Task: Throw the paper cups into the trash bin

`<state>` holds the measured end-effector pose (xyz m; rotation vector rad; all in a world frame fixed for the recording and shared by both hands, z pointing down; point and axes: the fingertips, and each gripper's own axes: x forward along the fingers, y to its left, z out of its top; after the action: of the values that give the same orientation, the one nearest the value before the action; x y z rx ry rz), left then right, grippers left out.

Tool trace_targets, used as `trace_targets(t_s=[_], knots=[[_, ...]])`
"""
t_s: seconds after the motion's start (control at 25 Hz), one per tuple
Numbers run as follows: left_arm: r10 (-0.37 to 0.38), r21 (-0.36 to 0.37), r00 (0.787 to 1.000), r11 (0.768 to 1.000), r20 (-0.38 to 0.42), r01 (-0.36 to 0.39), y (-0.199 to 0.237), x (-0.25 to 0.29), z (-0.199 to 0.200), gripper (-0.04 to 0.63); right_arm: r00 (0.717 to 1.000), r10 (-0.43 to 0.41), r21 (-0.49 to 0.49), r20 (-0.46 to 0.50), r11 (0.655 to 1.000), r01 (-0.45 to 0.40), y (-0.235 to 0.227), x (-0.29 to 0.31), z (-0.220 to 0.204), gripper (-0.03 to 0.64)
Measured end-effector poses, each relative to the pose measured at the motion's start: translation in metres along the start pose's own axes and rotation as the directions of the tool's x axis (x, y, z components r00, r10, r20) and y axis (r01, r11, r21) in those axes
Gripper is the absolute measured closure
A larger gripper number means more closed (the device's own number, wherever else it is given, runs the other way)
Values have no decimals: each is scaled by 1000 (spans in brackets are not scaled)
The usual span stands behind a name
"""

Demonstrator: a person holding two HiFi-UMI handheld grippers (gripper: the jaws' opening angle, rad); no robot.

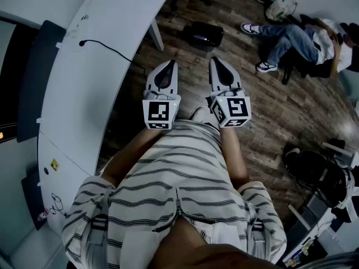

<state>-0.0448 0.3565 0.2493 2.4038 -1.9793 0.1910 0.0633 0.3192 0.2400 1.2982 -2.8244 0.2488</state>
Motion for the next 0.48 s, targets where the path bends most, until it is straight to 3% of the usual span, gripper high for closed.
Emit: trace_targets(t_s=[0.48], knots=[[51,-46,999,998,1,-51,-25,9,1,571,998,61,-39,35,997,-59,-19,-12,7,603]])
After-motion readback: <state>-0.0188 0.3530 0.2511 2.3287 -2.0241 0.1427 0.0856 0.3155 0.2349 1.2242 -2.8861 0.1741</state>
